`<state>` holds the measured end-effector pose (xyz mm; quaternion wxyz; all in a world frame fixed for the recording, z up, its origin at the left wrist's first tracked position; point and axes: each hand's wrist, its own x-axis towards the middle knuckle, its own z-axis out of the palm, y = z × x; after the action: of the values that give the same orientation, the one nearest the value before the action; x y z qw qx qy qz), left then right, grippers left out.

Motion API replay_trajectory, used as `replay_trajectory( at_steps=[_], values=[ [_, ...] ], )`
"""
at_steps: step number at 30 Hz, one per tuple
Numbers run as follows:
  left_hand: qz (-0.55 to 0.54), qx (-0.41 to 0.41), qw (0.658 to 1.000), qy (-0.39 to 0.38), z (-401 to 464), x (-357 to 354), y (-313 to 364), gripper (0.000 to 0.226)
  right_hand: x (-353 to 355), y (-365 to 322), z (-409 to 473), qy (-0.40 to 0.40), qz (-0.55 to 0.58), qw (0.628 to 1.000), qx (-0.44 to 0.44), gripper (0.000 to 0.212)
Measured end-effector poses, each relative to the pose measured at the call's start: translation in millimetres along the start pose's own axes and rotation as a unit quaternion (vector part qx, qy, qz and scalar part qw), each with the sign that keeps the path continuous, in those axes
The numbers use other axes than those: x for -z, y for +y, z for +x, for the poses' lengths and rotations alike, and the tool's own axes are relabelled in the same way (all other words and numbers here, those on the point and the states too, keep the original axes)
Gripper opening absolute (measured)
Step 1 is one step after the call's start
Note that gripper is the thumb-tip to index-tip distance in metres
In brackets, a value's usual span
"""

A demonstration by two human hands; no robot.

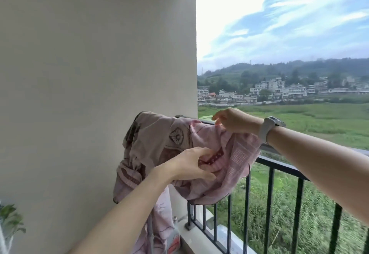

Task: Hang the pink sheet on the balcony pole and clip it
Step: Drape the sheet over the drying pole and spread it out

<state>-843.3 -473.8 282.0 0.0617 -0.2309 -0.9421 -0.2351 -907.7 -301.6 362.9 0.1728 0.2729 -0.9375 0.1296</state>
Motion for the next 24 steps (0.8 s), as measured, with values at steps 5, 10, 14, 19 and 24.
replay_trajectory(
  at_steps=[5, 10, 14, 19, 24],
  values=[
    [0.008, 0.03, 0.992, 0.12, -17, 23, -105, 0.034, -53, -51, 19, 0.073, -0.136, 0.987, 0.038, 0.025],
    [0.051, 0.088, 0.985, 0.139, -46, 24, -226, 0.033, -149, -92, 36, 0.185, -0.2, 0.955, 0.112, 0.031],
    [0.053, 0.13, 0.981, 0.137, -62, 14, -297, 0.041, -231, -125, 53, 0.191, -0.192, 0.951, 0.147, 0.036],
    [0.068, 0.115, 0.98, 0.15, -48, 6, -364, 0.051, -297, -145, 105, 0.116, -0.265, 0.949, 0.123, 0.072],
    [0.064, 0.114, 0.978, 0.165, 3, 7, -428, 0.064, -338, -138, 179, 0.029, -0.385, 0.921, 0.045, 0.087]
  ],
)
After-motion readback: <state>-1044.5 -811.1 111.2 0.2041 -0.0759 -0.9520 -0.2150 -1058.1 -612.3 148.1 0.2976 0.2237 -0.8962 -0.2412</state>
